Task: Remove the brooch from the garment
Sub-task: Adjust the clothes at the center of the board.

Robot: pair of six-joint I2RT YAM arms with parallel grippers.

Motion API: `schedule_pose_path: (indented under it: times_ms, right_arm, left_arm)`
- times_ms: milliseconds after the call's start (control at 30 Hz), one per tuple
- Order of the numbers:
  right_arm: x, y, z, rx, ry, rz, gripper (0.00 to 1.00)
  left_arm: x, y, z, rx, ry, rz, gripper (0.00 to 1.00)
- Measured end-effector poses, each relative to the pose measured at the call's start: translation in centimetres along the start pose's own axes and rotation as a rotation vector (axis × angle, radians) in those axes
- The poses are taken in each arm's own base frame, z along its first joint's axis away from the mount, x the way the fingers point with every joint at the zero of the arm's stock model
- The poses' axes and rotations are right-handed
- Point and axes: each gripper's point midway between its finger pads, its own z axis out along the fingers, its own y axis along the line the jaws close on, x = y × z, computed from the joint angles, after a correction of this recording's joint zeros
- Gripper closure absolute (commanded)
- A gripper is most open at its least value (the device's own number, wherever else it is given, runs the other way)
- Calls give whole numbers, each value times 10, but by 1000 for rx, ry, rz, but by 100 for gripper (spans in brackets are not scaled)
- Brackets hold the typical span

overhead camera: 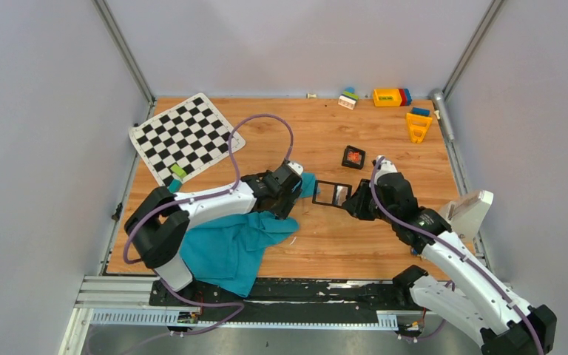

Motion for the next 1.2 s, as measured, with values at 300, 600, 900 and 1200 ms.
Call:
schedule_pose_path:
  times_ms: [300,600,900,1200]
  right_arm:
    - [-5,2,-6,-15,-37,1,100]
    - [-5,2,-7,-18,-41,1,100]
    - [-2,2,-9,-19,-29,1,100]
    - [0,1,-9,-18,-18,3,100]
  left_arm:
    - [33,-20,26,30,100,14,42]
    - [34,-14,24,-22,103,0,57]
    - [-23,5,-44,6,-141,-80,34]
    - [-19,-21,-27,116,-116,-24,47]
